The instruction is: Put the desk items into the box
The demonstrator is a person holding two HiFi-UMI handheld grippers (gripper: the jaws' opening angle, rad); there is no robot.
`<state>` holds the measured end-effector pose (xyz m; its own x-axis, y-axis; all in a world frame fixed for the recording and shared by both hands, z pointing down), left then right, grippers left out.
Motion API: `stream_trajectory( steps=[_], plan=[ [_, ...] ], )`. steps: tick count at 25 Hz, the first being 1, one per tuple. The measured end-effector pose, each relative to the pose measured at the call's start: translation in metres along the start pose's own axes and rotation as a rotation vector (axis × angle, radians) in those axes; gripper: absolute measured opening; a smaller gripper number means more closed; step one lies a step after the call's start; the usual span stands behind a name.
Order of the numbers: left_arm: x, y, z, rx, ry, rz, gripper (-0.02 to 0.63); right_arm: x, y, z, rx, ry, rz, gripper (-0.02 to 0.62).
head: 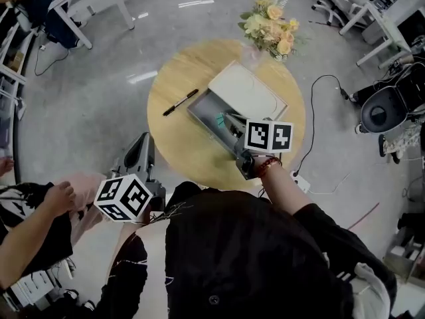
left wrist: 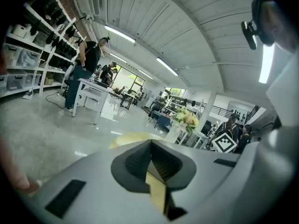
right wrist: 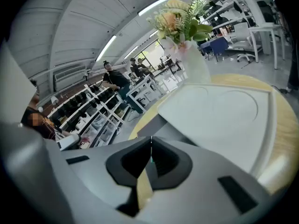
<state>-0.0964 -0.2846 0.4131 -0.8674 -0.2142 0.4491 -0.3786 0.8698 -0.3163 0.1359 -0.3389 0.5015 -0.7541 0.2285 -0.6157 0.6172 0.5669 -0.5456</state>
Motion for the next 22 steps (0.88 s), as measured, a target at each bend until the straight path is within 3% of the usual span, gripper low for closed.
stream_trajectory(
  steps=[9,17,22],
  plan=[
    [0.003,-0.001,-0.006,0.007,-0.004,0.020,0.009,-0.013,-0.009,-0.013,0.058,0.002,-0.009,0.012],
    [-0.015,-0.019,-0.004,0.016,-0.034,-0.037,0.009,-0.018,-0.008,-0.017,0.089,0.008,-0.032,0.012],
    [-0.007,-0.016,-0.012,0.018,-0.011,-0.008,0.009,-0.017,-0.011,-0.020,0.119,0.031,-0.031,0.012]
  ],
)
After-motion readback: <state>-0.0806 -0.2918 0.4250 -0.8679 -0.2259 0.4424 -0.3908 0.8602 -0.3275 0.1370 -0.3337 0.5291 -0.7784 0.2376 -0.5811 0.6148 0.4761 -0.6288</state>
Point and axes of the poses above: the fingertips, and each gripper's own axes: y backward along the fingers, x to its left, z out of its top, the point moved 2 cm from there along y, backward along the fingers, and after that the axes turned 2 degrees about z, right-handed, at the moved point
